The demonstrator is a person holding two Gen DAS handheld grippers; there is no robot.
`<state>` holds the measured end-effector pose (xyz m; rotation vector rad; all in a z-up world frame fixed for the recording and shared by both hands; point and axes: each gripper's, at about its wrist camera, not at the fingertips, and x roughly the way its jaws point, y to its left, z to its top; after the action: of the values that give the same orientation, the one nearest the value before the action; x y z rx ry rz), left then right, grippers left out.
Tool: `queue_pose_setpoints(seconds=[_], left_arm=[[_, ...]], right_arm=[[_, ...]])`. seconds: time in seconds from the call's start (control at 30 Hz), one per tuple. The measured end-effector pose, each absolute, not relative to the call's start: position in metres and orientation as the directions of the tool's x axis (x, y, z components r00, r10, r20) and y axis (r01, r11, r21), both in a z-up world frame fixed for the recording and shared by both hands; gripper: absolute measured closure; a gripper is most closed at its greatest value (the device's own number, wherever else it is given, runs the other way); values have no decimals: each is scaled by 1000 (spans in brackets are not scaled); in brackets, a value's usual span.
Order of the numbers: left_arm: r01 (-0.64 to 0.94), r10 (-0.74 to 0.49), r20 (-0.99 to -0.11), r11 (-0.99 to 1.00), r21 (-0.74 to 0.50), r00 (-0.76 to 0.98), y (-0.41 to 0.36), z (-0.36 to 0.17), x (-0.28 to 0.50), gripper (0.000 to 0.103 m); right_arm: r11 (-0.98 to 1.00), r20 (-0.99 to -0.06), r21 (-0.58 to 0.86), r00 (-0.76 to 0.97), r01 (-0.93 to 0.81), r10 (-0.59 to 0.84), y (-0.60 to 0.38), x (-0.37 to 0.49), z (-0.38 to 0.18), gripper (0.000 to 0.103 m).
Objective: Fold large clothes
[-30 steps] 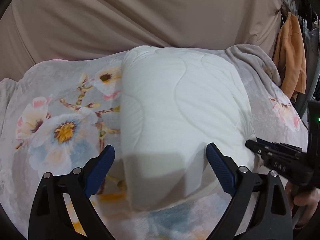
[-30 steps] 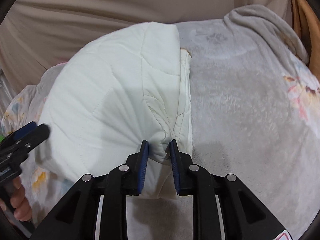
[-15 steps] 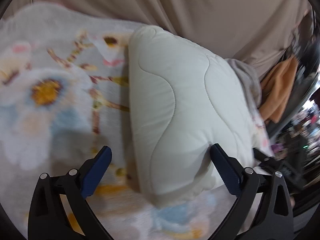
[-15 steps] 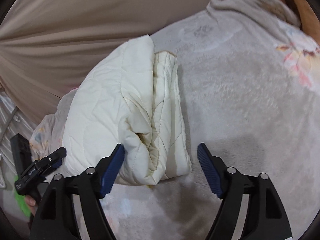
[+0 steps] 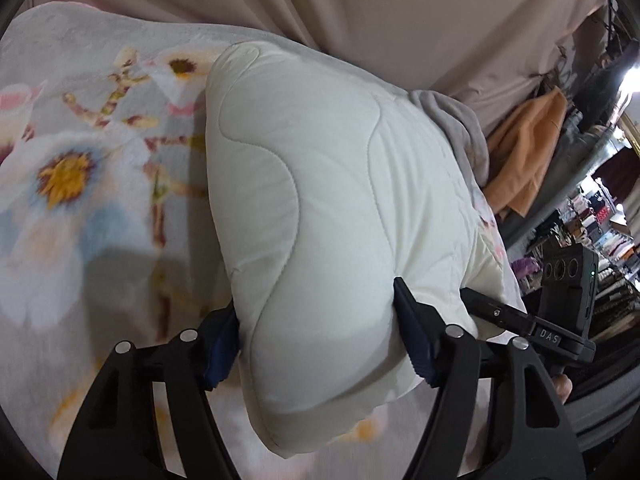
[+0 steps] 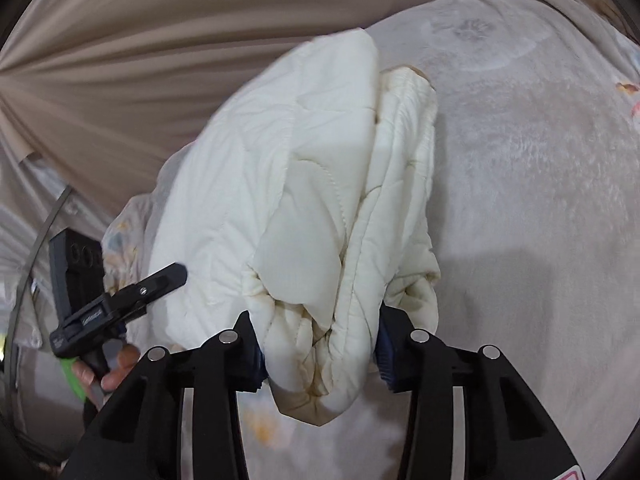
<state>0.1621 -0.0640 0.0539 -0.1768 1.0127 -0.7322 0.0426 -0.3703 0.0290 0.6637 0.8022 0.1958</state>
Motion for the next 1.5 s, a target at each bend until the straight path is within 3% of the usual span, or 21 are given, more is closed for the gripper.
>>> queue_pose_setpoints(seconds=[0.1, 0.23, 0.3, 0.4, 0.43, 0.5, 0.57, 0.6, 0.67, 0.7, 0.73, 0.8, 0.9, 0.97, 1.03, 1.1, 1.17, 1.37, 1.5], left_arm=[[498, -628, -728, 740, -452, 273, -34, 53, 114, 36], [496, -599, -752, 758, -423, 273, -5, 51, 58, 33], [482, -578, -744, 784, -392, 336, 12, 62, 37, 33], [486, -496, -672, 844, -226, 549, 23, 101, 11, 34], [474, -460, -629, 866, -161, 627, 25, 116, 1, 29], [456, -425, -571, 885, -97, 703, 23, 133, -9, 22], [457, -421, -561, 885, -84, 713, 18, 137, -12, 21], [460, -423, -562, 884, -83, 711, 15, 137, -13, 21], [455, -409, -561, 888, -62, 720, 7, 135, -15, 21], [451, -396, -554, 892, -42, 732, 4, 135, -17, 21], [441, -381, -547, 897, -24, 745, 1, 136, -20, 21], [427, -364, -523, 904, -1, 771, 2, 141, -28, 21], [425, -369, -502, 905, -4, 782, 0, 148, -37, 21], [422, -361, -517, 907, -1, 776, -3, 142, -35, 21], [405, -334, -551, 914, 7, 764, -10, 127, -27, 22], [394, -311, -585, 919, 16, 749, -16, 110, -18, 22], [383, -286, -622, 924, 24, 729, -22, 93, -9, 22], [337, -239, -649, 941, 28, 722, -25, 74, 1, 22], [318, -221, -646, 947, 36, 731, -25, 76, 0, 22]], right_arm=[[775, -593, 630, 673, 47, 442, -351, -2, 26, 59], [769, -600, 638, 648, 35, 469, -316, -61, 12, 43], [767, -593, 640, 664, 45, 456, -308, -81, 12, 40], [763, -555, 641, 738, 83, 385, -312, -104, 32, 38], [771, -539, 632, 761, 81, 361, -312, -109, 40, 37], [785, -506, 616, 794, 59, 338, -311, -110, 54, 25], [792, -518, 606, 791, 71, 326, -309, -99, 57, 25], [793, -526, 604, 784, 71, 330, -305, -92, 55, 25], [795, -544, 602, 768, 76, 338, -292, -76, 47, 39], [807, -551, 588, 762, 63, 342, -284, -71, 47, 61], [826, -555, 562, 765, 55, 326, -281, -70, 50, 71], [857, -517, 516, 799, 4, 307, -267, -71, 76, 79], [852, -380, 511, 859, -114, 343, -256, -93, 121, 81], [873, -340, 472, 889, -119, 305, -256, -106, 132, 81], [880, -414, 475, 877, -20, 244, -273, -102, 105, 81], [867, -579, 475, 795, 148, 182, -293, -83, 47, 78], [835, -624, 509, 757, 208, 191, -306, -78, 6, 72], [804, -593, 563, 771, 192, 231, -317, -96, 22, 62], [857, -548, 474, 830, 202, 107, -313, -115, 68, 64]])
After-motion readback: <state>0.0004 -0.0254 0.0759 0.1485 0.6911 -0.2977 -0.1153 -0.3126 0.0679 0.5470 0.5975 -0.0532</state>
